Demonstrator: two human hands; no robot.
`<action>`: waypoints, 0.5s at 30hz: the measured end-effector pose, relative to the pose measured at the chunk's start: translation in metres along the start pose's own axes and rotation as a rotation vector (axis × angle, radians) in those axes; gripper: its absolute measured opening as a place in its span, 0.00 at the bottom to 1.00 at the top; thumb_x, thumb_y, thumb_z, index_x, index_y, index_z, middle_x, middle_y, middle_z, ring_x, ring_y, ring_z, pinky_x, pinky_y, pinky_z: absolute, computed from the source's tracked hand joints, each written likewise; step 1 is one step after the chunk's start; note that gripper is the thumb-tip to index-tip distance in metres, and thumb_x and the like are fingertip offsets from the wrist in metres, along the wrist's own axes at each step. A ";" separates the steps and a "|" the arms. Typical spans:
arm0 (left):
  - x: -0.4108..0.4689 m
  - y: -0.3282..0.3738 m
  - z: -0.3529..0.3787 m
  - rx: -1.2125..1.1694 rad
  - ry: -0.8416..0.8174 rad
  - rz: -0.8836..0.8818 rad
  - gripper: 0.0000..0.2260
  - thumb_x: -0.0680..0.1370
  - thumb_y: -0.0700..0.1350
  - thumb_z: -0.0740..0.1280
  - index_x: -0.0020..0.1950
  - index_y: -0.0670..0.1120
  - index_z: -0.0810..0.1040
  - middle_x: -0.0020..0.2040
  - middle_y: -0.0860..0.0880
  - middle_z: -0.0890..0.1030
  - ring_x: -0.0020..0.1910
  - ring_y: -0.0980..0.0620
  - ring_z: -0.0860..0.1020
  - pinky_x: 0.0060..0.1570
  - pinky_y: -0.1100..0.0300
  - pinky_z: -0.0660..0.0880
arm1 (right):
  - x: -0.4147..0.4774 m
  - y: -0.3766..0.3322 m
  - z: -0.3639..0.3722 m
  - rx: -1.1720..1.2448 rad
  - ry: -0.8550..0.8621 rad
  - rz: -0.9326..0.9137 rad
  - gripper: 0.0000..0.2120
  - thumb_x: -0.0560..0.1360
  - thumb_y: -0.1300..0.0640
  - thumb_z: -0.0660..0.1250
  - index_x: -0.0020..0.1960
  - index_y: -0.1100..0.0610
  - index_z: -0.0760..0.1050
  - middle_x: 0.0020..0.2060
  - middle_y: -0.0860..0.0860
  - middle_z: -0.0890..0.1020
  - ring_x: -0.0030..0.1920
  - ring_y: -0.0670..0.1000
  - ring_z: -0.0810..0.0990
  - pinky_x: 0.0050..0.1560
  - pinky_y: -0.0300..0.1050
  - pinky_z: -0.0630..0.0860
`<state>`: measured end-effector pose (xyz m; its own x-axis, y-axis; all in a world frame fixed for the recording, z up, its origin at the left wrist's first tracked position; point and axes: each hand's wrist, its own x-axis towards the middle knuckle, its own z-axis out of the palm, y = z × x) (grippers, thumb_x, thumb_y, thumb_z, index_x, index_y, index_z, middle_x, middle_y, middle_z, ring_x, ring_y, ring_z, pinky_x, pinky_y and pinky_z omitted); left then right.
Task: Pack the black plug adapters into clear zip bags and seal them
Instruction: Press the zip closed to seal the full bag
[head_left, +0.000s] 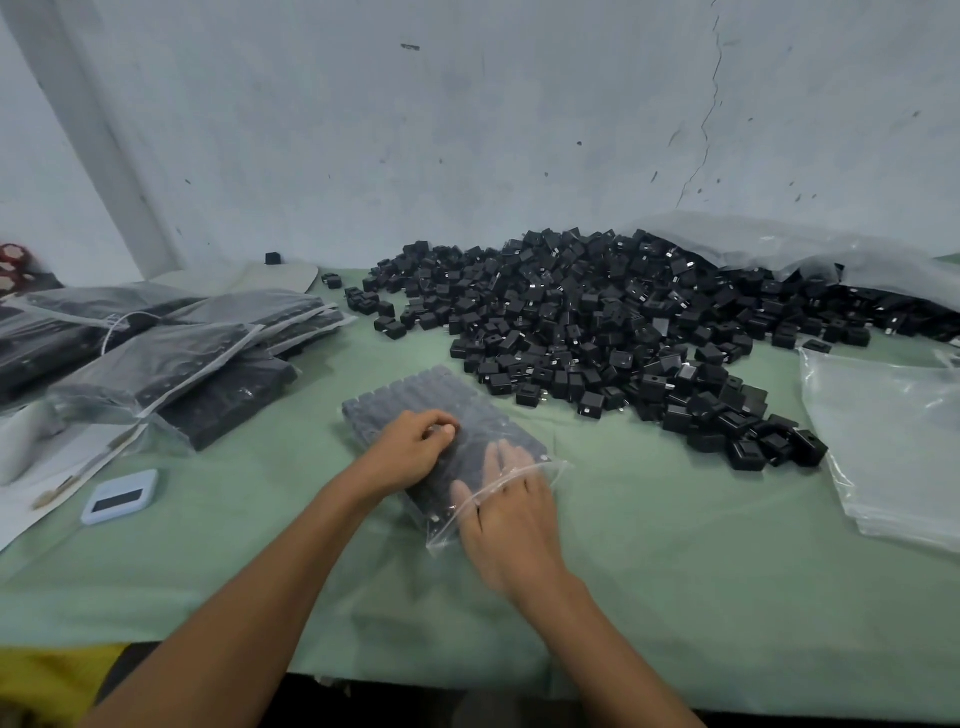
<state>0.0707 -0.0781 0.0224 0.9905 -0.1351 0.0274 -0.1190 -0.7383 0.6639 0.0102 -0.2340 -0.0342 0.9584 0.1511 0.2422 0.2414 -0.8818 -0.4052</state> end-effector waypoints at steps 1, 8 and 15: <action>0.000 0.001 0.000 0.003 -0.019 0.004 0.10 0.84 0.46 0.59 0.61 0.51 0.79 0.50 0.57 0.79 0.48 0.60 0.77 0.42 0.68 0.71 | 0.002 -0.001 -0.001 -0.011 0.010 0.029 0.36 0.81 0.38 0.47 0.80 0.61 0.53 0.79 0.57 0.57 0.77 0.57 0.54 0.78 0.52 0.49; -0.024 0.019 0.000 0.049 0.071 0.071 0.15 0.82 0.53 0.62 0.67 0.51 0.76 0.57 0.54 0.78 0.51 0.58 0.76 0.49 0.64 0.74 | 0.004 -0.002 -0.006 -0.066 0.056 -0.039 0.29 0.82 0.42 0.48 0.77 0.56 0.59 0.75 0.54 0.64 0.76 0.55 0.58 0.77 0.53 0.50; -0.051 0.048 0.022 0.457 0.158 0.363 0.15 0.81 0.56 0.62 0.64 0.51 0.77 0.55 0.52 0.76 0.55 0.53 0.74 0.54 0.60 0.70 | -0.004 -0.004 -0.014 0.061 0.056 -0.293 0.22 0.77 0.52 0.56 0.68 0.56 0.74 0.64 0.55 0.78 0.67 0.58 0.72 0.72 0.53 0.63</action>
<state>0.0130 -0.1209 0.0361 0.8751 -0.3574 0.3264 -0.4345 -0.8772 0.2043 0.0030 -0.2373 -0.0215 0.8371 0.3688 0.4040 0.5167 -0.7757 -0.3625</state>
